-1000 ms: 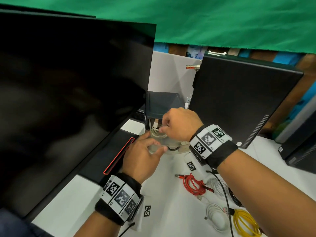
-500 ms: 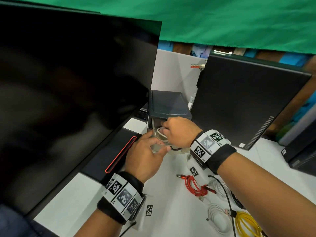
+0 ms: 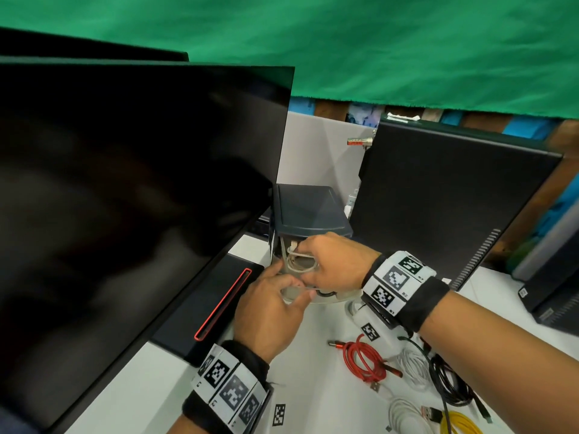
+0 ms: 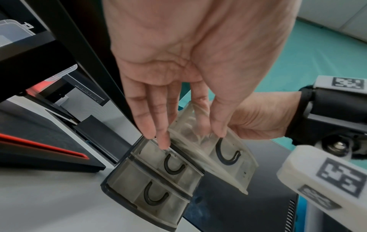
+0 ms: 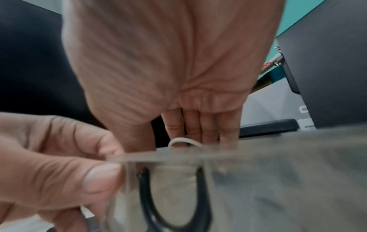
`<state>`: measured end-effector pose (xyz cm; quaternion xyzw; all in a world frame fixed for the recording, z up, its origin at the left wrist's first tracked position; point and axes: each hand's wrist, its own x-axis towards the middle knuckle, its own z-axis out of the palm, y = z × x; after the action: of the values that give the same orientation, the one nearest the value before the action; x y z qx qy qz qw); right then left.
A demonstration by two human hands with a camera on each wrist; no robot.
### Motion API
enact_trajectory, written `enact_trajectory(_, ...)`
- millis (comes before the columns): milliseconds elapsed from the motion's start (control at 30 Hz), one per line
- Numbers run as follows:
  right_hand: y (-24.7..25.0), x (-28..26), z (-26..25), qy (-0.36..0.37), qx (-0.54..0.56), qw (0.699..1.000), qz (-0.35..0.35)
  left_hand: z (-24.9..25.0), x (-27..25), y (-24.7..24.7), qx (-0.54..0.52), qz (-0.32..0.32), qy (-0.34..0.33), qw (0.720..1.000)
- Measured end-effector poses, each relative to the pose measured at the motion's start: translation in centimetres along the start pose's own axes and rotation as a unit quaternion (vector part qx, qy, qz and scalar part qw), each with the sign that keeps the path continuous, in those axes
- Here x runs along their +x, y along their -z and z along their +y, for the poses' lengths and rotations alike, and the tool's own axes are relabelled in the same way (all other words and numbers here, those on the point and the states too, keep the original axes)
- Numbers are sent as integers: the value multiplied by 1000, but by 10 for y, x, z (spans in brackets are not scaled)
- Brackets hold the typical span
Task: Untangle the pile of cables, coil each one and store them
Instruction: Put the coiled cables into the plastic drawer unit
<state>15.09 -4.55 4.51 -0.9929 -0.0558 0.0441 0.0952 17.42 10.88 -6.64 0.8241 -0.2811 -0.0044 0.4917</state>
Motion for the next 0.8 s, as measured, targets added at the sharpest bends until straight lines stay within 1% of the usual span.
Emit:
enact_trajectory(67, 1, 4, -4, 16, -83, 996, 10, 2, -1, 0, 7, 1, -1, 1000)
enact_trajectory(100, 0, 6, -5, 26, -148, 988, 24, 3, -2, 1, 9, 1, 3, 1000)
enact_trajectory(167, -3, 9, -7, 52, -259, 963, 60, 5, -3, 2, 7, 0, 12, 1000)
enact_trajectory(200, -4, 9, -6, 62, -285, 953, 78, 5, -3, 2, 9, -2, 14, 1000)
enact_trajectory(233, -5, 8, -6, 63, -292, 950, 93, 6, -3, 3, 11, -4, 17, 1000)
enact_trajectory(267, -5, 8, -5, 56, -281, 952, 103, 7, -4, 3, 12, -8, 23, 1000)
enact_trajectory(333, -3, 7, -3, 27, -227, 968, 102, 12, -6, 5, 10, -17, 35, 999)
enact_trajectory(433, -3, 4, -2, -28, -94, 992, 76, 15, -7, 6, 16, -20, 38, 999)
enact_trajectory(533, -8, 3, -5, -60, 22, 996, 68, 13, -7, 6, 22, -16, 29, 999)
enact_trajectory(600, -9, 4, -9, -62, 45, 995, 66, 10, -5, 4, 23, -11, 16, 1000)
enact_trajectory(733, -6, 4, -6, -66, 72, 995, 6, 4, -2, 1, 1, -1, -4, 1000)
enact_trajectory(800, -5, 1, -3, -63, 88, 994, 19, 1, 0, -1, 3, -10, -5, 1000)
